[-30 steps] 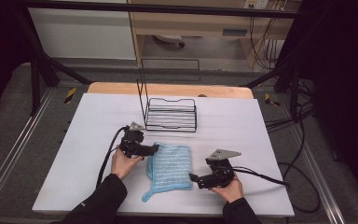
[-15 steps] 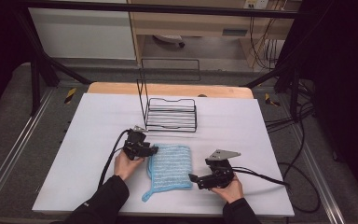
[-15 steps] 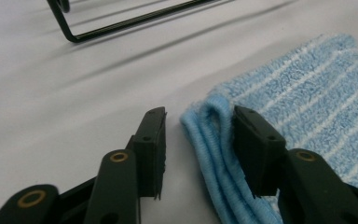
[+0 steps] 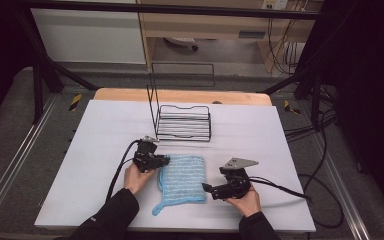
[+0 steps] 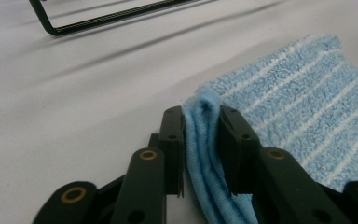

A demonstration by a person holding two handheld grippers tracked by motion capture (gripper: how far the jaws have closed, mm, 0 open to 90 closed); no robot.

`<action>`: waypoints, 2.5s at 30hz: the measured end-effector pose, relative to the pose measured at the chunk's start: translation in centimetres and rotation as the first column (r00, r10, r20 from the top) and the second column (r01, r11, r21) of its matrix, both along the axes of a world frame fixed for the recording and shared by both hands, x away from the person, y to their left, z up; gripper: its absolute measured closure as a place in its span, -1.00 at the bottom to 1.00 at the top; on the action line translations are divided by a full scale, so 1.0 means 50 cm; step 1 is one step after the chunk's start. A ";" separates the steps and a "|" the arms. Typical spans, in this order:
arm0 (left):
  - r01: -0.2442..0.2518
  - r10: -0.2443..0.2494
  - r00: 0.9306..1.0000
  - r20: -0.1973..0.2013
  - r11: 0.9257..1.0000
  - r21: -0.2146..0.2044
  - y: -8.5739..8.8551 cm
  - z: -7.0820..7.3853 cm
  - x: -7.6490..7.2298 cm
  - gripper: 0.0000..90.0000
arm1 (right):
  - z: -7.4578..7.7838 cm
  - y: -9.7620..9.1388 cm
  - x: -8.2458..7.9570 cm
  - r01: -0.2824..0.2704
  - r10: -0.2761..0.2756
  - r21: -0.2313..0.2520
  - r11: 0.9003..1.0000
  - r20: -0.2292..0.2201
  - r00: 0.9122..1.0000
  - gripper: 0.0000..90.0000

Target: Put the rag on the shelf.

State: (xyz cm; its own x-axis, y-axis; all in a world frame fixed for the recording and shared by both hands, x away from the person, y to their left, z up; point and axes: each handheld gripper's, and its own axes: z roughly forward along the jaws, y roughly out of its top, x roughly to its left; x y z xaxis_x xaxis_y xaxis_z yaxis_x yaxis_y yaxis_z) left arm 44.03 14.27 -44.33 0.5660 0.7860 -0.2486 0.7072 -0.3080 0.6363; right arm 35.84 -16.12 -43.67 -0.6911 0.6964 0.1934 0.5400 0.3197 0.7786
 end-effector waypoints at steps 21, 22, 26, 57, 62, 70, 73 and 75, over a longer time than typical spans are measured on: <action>0.016 -0.016 1.000 0.024 0.999 -0.029 0.008 -0.009 -0.004 0.69 | 0.017 0.042 0.116 0.046 -0.046 -0.003 0.999 0.045 0.998 -0.79; 0.017 -0.017 1.000 0.025 0.999 -0.027 0.008 -0.009 -0.004 0.69 | 0.013 0.044 0.125 0.053 -0.053 0.001 0.999 0.037 0.998 -0.79; 0.020 -0.019 0.999 0.032 1.000 -0.021 0.007 -0.010 -0.005 0.69 | -0.001 0.053 0.153 0.085 -0.085 -0.017 0.996 0.010 0.996 -0.72; 0.026 -0.025 0.999 0.033 0.999 -0.043 0.012 -0.012 -0.005 0.68 | -0.034 0.057 0.172 0.041 -0.032 0.038 0.998 -0.210 0.977 0.73; 0.030 -0.029 0.999 0.026 0.998 -0.053 0.014 -0.012 -0.003 0.70 | -0.031 0.055 0.173 0.045 -0.033 0.050 0.998 -0.216 0.976 0.79; 0.020 -0.018 1.000 0.017 0.995 -0.099 0.024 -0.005 -0.003 0.74 | -0.024 0.054 0.169 0.046 -0.034 0.060 0.997 -0.188 0.982 0.80; 0.020 -0.016 0.999 0.029 0.993 -0.116 0.029 0.004 -0.008 0.74 | -0.018 0.053 0.165 0.048 -0.035 0.074 0.996 -0.171 0.985 0.80; 0.020 -0.014 0.999 0.043 0.991 -0.130 0.032 0.011 -0.013 0.74 | -0.009 0.051 0.161 0.046 -0.031 0.094 0.995 -0.154 0.988 0.80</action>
